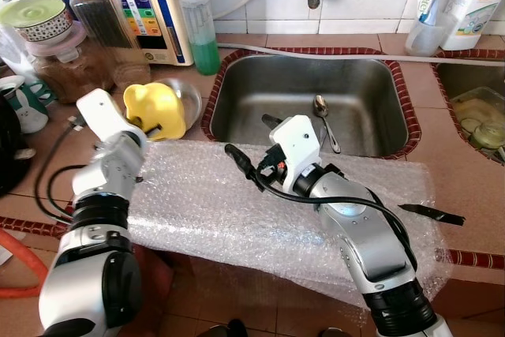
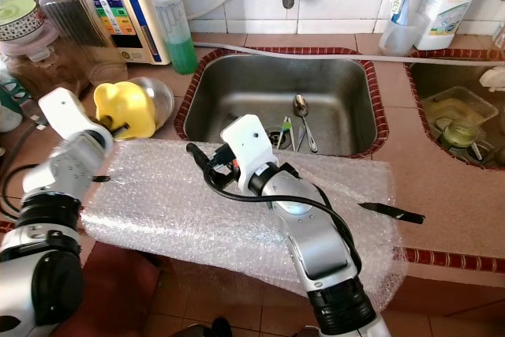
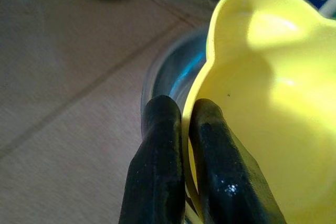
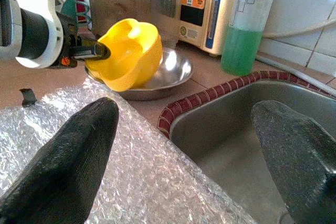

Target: Kitchen organization

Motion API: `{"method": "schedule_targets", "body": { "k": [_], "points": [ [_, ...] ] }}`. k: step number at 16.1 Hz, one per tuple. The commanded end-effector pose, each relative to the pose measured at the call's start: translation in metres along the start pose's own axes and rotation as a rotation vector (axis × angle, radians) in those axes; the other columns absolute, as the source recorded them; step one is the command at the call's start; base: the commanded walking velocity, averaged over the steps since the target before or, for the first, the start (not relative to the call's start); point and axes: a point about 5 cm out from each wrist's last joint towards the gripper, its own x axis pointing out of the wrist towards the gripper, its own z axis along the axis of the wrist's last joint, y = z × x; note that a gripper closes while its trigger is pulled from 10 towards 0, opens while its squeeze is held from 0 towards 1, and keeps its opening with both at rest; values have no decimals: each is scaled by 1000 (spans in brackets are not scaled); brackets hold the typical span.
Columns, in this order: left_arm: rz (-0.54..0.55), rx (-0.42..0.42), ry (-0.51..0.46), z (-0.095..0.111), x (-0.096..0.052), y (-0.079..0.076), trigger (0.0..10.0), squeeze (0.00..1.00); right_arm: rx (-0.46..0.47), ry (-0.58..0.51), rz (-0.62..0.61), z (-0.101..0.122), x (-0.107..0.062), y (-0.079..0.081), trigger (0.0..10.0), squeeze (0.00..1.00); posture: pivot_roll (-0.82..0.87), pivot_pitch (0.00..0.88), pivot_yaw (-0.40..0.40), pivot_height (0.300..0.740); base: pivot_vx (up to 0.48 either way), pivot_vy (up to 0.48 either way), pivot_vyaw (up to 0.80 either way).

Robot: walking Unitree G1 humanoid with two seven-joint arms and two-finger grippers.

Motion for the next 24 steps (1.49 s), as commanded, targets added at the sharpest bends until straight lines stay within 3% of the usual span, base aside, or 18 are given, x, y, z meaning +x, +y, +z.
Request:
{"method": "schedule_targets", "body": {
  "k": [1,11,13,14,17,20,24],
  "points": [
    [15,21,-6,1,0,10,0,0,-2,-18,19,3,4,4,10000,847,-240,113,132,740,0,0,0],
    [-123,52,-147,11,-8,-19,0,0,-3,-59,-10,10,5,-1,10000,847,-244,117,131,740,0,0,0],
    [-170,92,-236,20,-12,-27,0,0,-7,-81,-33,14,6,-4,10000,847,-243,117,131,740,0,0,0],
    [-241,121,-352,31,-19,-37,0,0,-8,-98,-64,16,7,-7,10000,847,-244,118,134,740,0,0,0],
    [-370,233,-494,43,-32,-56,0,0,-6,-145,-131,25,12,-15,10000,843,-245,119,134,740,0,0,0],
    [-464,416,-573,32,-43,-76,0,0,8,-190,-174,36,24,-20,10000,843,-241,114,135,740,0,0,0],
    [-562,475,-644,20,-57,-90,0,0,-9,-223,-200,46,38,-22,10000,847,-234,112,133,740,0,0,0]
  ]
}}
